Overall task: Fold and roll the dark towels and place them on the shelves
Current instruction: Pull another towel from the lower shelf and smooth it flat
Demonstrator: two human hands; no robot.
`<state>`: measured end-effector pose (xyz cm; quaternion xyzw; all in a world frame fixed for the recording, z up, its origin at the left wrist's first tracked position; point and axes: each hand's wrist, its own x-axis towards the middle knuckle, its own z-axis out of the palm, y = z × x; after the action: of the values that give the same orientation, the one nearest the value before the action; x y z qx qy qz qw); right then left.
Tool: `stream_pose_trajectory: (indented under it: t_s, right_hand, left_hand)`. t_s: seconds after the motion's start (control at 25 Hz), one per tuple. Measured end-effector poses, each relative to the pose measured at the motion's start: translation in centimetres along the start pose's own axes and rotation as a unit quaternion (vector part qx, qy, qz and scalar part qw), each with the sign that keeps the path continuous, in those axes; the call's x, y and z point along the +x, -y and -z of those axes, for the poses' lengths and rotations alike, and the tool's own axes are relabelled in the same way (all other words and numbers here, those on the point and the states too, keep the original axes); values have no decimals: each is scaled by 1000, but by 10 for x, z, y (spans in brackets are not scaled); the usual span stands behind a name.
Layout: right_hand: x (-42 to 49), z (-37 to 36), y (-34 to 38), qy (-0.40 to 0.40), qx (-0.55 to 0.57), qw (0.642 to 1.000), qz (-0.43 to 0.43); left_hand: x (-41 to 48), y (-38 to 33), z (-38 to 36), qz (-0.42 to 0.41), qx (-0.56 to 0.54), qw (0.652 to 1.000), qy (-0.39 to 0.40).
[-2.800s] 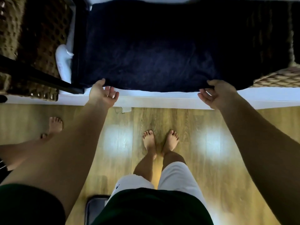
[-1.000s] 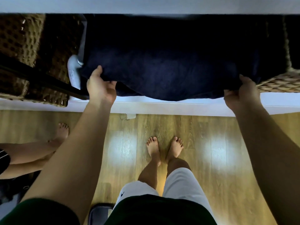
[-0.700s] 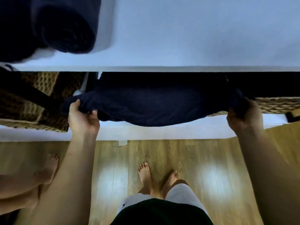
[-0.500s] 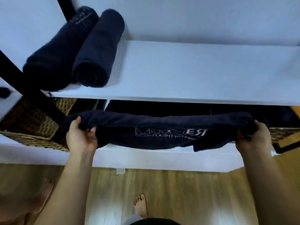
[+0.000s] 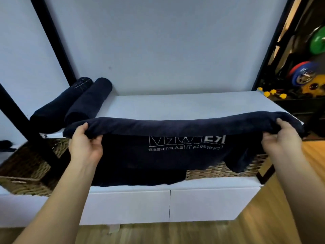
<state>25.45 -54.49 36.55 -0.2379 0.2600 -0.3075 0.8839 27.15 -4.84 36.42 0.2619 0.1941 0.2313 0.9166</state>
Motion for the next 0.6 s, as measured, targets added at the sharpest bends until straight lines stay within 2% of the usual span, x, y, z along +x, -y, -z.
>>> stream_pose_trajectory:
  t_s: [0.28, 0.44, 0.6]
  right_hand:
    - [35, -73, 29, 28, -25, 997, 64]
    - [81, -88, -5, 37, -160, 984, 74]
    - [145, -78, -57, -13, -308, 948, 77]
  left_hand:
    - [23, 12, -91, 0, -11, 999, 41]
    - [71, 51, -111, 20, 70, 997, 1]
    - [128, 102, -99, 18, 147, 986, -83]
